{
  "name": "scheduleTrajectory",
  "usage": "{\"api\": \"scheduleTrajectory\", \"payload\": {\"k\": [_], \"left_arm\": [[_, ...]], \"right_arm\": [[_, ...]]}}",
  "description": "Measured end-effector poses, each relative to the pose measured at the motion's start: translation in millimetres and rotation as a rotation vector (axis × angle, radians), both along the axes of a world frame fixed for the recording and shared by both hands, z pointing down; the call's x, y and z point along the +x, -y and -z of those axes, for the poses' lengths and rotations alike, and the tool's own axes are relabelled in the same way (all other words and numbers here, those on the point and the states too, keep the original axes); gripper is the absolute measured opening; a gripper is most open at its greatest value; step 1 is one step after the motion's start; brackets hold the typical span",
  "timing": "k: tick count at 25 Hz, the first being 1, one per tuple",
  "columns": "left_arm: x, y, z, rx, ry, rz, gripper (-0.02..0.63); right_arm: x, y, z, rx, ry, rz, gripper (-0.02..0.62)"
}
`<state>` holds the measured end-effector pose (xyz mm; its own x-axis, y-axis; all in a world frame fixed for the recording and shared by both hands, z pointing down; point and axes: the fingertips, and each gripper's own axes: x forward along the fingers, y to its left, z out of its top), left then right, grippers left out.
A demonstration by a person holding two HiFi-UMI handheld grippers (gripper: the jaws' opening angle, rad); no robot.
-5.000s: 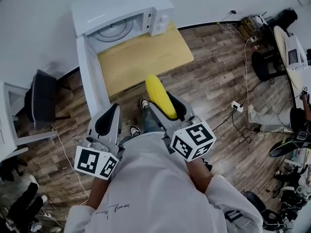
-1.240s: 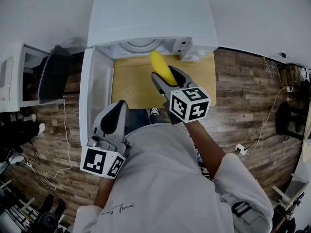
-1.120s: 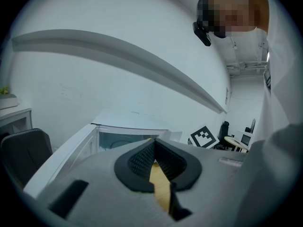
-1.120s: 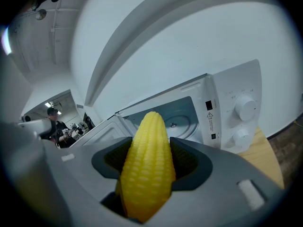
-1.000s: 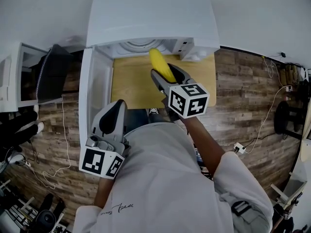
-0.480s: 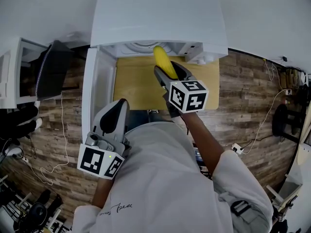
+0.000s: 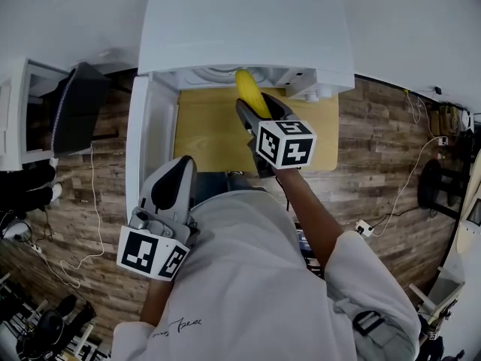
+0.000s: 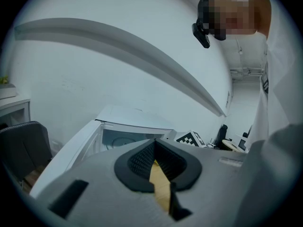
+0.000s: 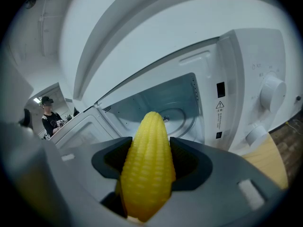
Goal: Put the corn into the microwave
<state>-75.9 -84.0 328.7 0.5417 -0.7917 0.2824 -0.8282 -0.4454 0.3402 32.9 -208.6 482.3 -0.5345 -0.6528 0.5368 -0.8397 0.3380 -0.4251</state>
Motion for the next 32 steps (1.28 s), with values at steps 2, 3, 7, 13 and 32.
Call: {"api": "scheduleTrajectory", "payload": {"k": [2, 3, 7, 13, 32], "left_arm": [[-1.8, 0.1, -1.0, -0.002, -0.001, 0.001, -0.006], [-2.8, -0.3, -1.6, -0.003, -0.002, 0.001, -0.006], [-6.3, -2.3, -3.5, -0.008, -0.013, 0.004, -0.006], [-14.6, -0.8, -4.3, -0.014, -0.014, 0.012, -0.006], [-23.4, 4.0, -7.2, -0.028, -0.024, -0.004, -0.006]], "right_arm": [[-1.8, 2.4, -2.2, -0.001, -0.006, -0.001, 0.261], [-3.0, 3.6, -3.3, -0.001, -0.008, 0.000, 0.261], [-9.5, 9.2, -9.5, 0.002, -0.028, 0.012, 0.261], [-19.9, 22.5, -19.1, 0.006, -0.057, 0.025, 0.261], [-40.4, 55.3, -45.0, 0.037, -0.190, 0.013, 0.261]]}}
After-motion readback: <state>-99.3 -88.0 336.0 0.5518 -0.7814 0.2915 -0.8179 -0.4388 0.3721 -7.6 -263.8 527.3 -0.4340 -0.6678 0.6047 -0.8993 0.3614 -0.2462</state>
